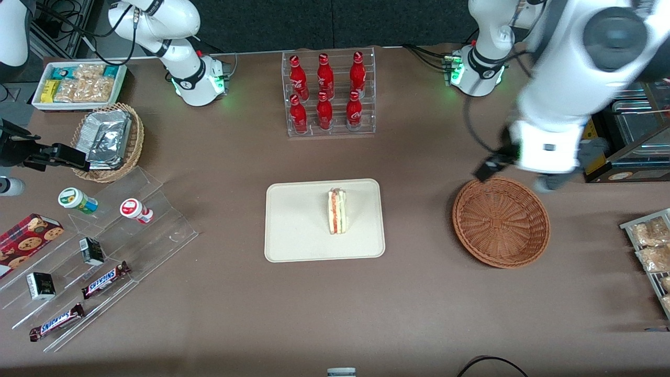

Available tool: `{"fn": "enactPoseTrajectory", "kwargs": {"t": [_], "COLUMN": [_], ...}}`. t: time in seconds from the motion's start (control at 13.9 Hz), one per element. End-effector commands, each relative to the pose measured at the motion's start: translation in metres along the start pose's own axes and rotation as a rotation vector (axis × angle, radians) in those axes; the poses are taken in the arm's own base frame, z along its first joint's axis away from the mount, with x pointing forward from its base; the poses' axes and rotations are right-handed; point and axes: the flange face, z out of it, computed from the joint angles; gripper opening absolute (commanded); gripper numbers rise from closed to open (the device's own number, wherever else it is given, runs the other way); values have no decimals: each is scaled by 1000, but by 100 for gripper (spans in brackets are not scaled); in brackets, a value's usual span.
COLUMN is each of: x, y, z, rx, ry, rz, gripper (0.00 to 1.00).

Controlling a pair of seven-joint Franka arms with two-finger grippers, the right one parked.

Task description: Place sandwich from basket to tray

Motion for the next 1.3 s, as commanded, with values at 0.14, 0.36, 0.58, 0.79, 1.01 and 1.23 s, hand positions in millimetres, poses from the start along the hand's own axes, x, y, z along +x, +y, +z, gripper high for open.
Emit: {"fn": "enactPoseTrajectory", "kwargs": {"t": [0.14,0.36,0.58,0.79,1.01,1.23], "x": [53,53,42,28,26,39], "y": [-99,-146,-180,-227,-213,-180], "z": [-11,-8,0,21,12,6], "rx": [13,10,-59,-114,-128,-110], "ry": [-72,-81,-80,-56,-24,-26], "rz": [175,317,291,397,444,406], "gripper": [99,99,99,99,99,99]}}
